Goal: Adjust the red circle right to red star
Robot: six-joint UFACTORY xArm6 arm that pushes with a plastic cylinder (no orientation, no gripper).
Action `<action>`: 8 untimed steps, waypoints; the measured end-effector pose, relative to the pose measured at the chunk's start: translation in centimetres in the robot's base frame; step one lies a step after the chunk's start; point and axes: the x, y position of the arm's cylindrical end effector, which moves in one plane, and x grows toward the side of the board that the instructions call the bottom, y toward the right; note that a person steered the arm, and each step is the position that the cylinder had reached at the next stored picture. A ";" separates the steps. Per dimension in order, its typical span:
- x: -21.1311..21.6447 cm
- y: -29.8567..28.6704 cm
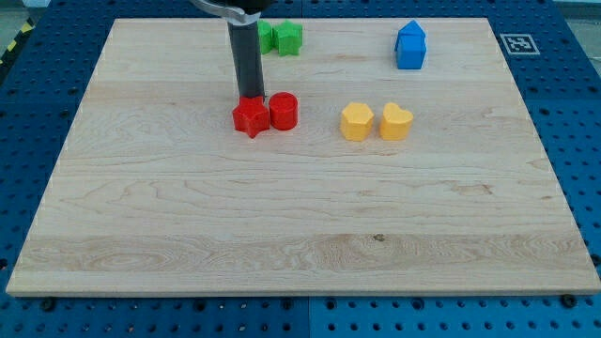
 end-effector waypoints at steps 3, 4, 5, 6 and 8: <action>-2.3 5.1; -0.3 6.0; -0.2 4.8; 0.0 4.6; 1.5 5.3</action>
